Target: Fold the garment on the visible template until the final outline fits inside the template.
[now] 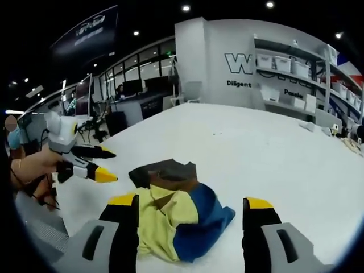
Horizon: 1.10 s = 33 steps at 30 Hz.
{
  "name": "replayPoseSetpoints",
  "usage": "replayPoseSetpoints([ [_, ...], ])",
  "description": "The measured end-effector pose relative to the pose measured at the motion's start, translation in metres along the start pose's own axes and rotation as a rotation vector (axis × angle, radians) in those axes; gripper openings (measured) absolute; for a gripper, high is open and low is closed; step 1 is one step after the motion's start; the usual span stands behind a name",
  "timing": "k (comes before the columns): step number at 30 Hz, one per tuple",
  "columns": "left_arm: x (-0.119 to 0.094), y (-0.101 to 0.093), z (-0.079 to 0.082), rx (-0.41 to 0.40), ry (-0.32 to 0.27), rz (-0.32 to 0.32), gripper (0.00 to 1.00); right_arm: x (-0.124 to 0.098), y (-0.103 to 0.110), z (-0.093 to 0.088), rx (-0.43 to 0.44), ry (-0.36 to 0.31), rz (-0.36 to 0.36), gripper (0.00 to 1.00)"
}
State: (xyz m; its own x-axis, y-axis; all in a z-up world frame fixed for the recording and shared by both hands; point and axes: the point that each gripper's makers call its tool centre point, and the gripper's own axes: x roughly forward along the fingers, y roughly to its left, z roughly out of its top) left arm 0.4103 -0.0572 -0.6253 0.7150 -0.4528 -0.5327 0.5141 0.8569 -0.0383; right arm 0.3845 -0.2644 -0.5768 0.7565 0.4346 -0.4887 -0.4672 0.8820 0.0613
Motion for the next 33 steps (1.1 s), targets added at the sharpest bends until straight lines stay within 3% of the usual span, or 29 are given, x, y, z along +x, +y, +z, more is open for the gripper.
replayPoseSetpoints([
  [3, 0.010, 0.002, -0.002, 0.004, 0.010, -0.005, 0.65, 0.005, -0.007, 0.004, -0.011, -0.024, -0.020, 0.47],
  [7, 0.025, 0.005, -0.007, -0.010, 0.029, -0.014, 0.58, 0.015, -0.014, -0.004, 0.046, 0.003, -0.027, 0.47],
  [10, 0.034, -0.001, -0.011, -0.081, 0.045, -0.054, 0.56, 0.019, -0.020, -0.013, 0.058, 0.024, -0.049, 0.43],
  [15, 0.048, 0.002, -0.013, -0.041, 0.070, -0.046, 0.50, 0.024, -0.030, -0.026, 0.033, 0.062, -0.097, 0.29],
  [19, 0.053, 0.007, -0.025, -0.072, 0.129, -0.012, 0.32, 0.027, -0.039, -0.038, 0.057, 0.103, -0.130, 0.20],
  [20, 0.055, 0.005, -0.019, -0.033, 0.091, -0.022, 0.27, 0.028, -0.040, -0.039, 0.061, 0.105, -0.133, 0.18],
  [29, 0.060, 0.000, -0.019, -0.059, 0.116, -0.025, 0.10, 0.031, -0.038, -0.045, 0.065, 0.120, -0.129, 0.01],
  [33, 0.058, -0.001, -0.017, -0.047, 0.121, -0.030, 0.06, 0.031, -0.037, -0.048, 0.071, 0.131, -0.130, 0.00],
])
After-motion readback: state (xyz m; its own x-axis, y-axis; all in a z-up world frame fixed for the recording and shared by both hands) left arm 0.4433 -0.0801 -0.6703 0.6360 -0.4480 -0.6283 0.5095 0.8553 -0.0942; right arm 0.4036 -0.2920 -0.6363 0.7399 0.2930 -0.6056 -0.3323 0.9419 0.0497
